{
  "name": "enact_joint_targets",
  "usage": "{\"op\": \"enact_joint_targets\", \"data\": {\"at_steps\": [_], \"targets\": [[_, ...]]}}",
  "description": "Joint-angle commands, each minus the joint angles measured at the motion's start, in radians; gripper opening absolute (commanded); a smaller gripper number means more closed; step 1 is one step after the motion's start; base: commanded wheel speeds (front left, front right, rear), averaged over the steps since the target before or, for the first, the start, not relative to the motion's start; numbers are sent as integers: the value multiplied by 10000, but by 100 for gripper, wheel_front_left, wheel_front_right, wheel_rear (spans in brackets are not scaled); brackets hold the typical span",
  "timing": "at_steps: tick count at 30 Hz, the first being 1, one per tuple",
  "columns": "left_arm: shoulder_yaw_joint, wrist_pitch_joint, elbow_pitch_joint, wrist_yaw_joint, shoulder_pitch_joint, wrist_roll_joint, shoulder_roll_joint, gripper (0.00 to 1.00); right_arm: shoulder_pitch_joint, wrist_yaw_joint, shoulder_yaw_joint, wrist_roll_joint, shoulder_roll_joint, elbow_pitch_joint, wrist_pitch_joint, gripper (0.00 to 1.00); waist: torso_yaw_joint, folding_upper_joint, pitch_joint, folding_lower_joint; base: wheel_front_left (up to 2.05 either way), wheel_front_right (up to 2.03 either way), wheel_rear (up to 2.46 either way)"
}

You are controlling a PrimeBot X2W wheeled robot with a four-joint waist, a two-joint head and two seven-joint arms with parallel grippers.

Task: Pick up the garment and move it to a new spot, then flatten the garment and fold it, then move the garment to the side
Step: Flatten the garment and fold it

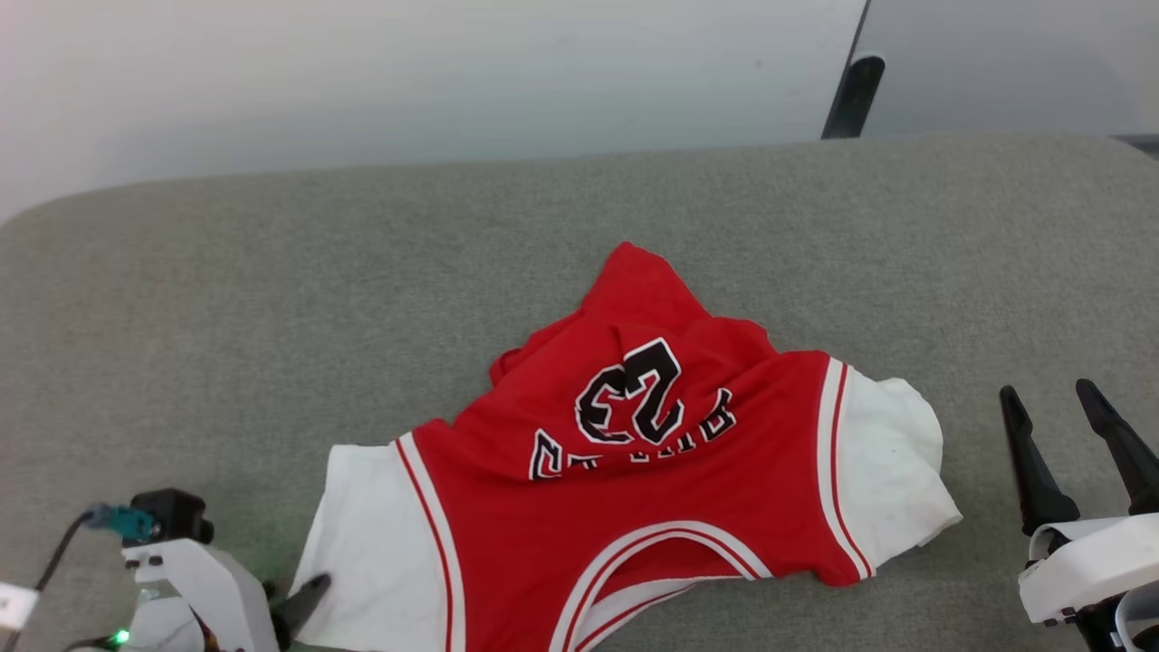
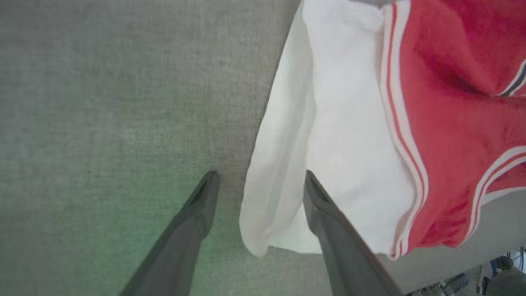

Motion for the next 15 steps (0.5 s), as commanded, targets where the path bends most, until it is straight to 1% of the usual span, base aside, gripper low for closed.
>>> {"op": "enact_joint_targets", "data": {"at_steps": [1, 3, 5, 7, 10, 11, 14, 15], "targets": [[-39, 820, 55, 374, -107, -188, 201, 100, -152, -10, -52, 34, 53, -48, -9, 100, -150, 0, 180, 0, 0, 0, 0], [-85, 1661, 52, 774, -264, -273, 399, 100, -164, -10, -58, 46, 97, -63, -12, 100, -203, 0, 228, 0, 0, 0, 0], [-119, 2351, 84, 1080, -316, -474, 444, 100, -148, -10, -83, 96, 149, -69, -9, 100, -254, 0, 266, 0, 0, 0, 0], [-234, 2830, 93, 1245, -383, -472, 561, 100, -126, -10, -93, 118, 178, -72, 30, 100, -308, 0, 304, 0, 0, 0, 0], [-396, 3442, 296, 1538, -363, -556, 578, 100, -125, -10, -74, 108, 216, -101, 72, 100, -385, 0, 358, 0, 0, 0, 0], [-430, 3638, 393, 1678, -309, -636, 519, 100, -126, -10, -67, 115, 225, -114, 93, 100, -410, 0, 382, 0, 0, 0, 0], [-626, 3998, 508, 1800, -121, -762, 307, 99, -56, -10, -42, 247, 251, -137, 389, 100, -447, 0, 456, 0, 0, 0, 0], [-688, 4034, 520, 1773, -65, -827, 205, 69, 6, -10, 10, 337, 232, -151, 576, 100, -444, 0, 482, 0, 0, 0, 0]]}}
